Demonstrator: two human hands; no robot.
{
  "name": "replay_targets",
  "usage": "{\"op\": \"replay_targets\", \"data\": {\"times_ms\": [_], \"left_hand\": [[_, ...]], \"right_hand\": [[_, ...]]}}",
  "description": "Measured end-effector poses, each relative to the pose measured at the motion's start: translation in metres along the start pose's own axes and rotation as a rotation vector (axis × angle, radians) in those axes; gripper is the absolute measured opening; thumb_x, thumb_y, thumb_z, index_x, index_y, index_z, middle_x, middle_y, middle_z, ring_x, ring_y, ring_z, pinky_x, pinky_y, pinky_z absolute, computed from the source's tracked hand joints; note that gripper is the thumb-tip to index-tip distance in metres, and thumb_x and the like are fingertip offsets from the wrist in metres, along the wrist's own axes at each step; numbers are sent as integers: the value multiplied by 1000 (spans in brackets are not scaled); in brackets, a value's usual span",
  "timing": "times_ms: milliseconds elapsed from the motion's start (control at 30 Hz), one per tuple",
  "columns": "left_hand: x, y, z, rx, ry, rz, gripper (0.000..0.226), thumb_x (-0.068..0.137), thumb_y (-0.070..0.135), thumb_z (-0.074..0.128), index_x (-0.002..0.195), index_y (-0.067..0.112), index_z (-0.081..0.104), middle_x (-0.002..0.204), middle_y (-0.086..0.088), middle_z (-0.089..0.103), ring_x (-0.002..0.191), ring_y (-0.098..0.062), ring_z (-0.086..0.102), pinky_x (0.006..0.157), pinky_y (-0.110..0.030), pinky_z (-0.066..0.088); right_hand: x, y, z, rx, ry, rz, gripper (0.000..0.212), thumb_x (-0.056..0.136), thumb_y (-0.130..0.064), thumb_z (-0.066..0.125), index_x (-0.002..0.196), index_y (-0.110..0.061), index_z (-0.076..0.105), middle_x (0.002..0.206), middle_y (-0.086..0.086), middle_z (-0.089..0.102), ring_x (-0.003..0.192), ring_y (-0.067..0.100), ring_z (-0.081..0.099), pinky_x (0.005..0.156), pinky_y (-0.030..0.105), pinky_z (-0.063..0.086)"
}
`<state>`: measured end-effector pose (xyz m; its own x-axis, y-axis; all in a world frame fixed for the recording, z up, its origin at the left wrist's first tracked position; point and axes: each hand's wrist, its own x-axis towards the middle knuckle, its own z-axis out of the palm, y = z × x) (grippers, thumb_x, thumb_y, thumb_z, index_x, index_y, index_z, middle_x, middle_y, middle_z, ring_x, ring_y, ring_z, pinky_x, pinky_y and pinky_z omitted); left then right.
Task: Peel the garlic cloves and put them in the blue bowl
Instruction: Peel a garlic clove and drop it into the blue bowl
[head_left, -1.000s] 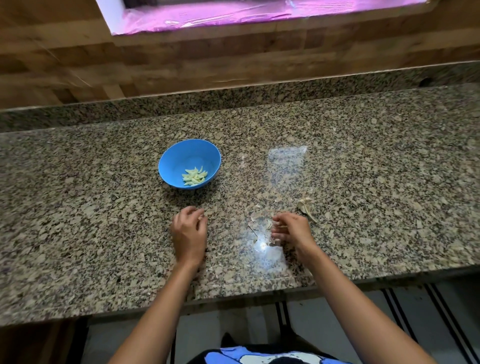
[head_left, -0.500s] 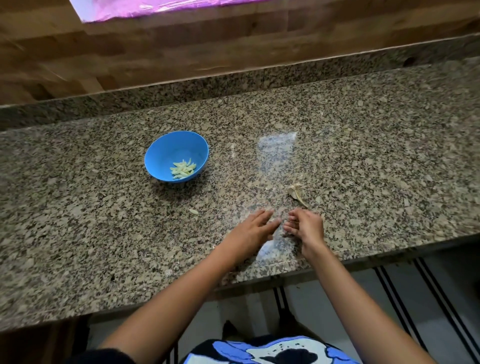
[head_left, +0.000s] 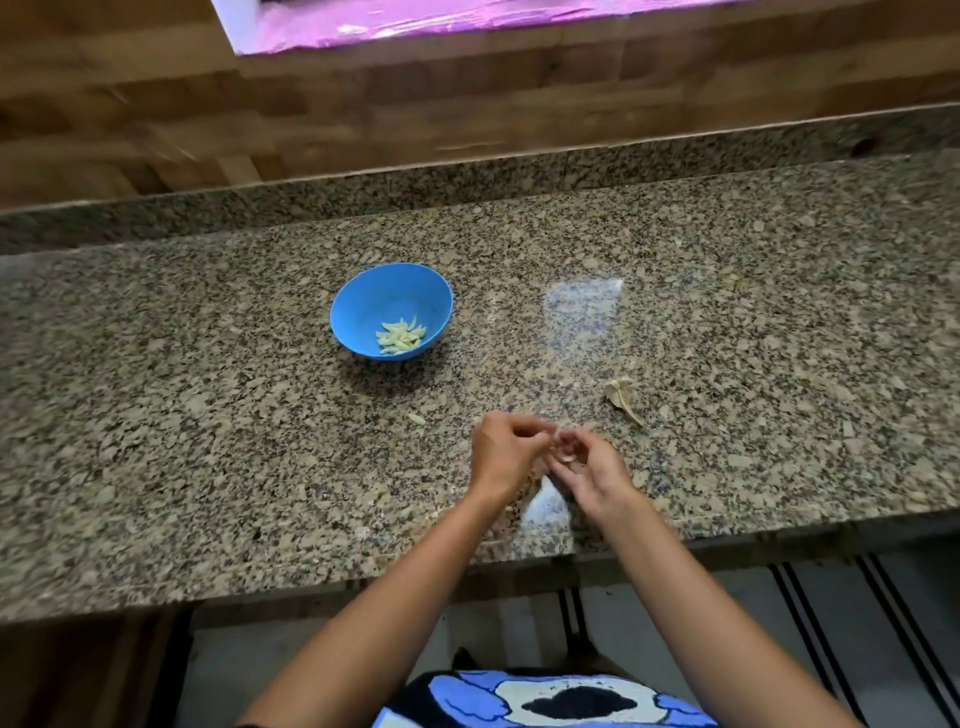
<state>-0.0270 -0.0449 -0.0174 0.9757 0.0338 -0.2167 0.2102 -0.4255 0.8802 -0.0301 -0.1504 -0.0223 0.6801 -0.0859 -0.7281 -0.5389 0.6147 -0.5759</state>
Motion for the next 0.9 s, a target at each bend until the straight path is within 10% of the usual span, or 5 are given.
{"op": "replay_targets", "data": {"times_ms": [233,467,600,767,900], "left_hand": [[-30,8,31,540,-32,414,21,95,2,47,101,8,66,93,-5,68,74,-11,65,68,-20,57],[-23,11,7,345,-31,463,21,92,5,53,107,8,68,97,-7,69,80,-14,66,73,-21,57],[-14,-15,-25,159,-53,396,26,89,3,57,112,13,65,118,-2,65,107,-10,62,89,-6,43],[-18,-90,-49,729,-226,403,62,98,49,21,150,26,-5,157,5,-13,144,-8,-10,118,-29,-1],[-3,-76,-6,864,-316,437,72,94,58,7,141,18,-30,151,-4,-31,140,-13,-26,117,-33,-11]], "right_hand": [[8,5,-6,424,-62,235,21,94,-12,46,80,-5,59,71,10,58,54,17,61,44,23,52],[-2,7,-1,555,-50,305,20,89,-15,53,101,1,54,98,22,57,90,27,62,71,34,58],[11,3,-10,650,-74,308,8,88,-4,45,83,-7,50,66,10,56,55,12,52,53,19,52],[24,-7,-36,728,-10,202,53,82,0,46,134,-6,42,58,5,52,38,10,48,42,20,48],[19,-20,-56,621,9,83,14,81,-2,46,71,-11,49,53,0,49,42,7,43,42,17,43]]}}
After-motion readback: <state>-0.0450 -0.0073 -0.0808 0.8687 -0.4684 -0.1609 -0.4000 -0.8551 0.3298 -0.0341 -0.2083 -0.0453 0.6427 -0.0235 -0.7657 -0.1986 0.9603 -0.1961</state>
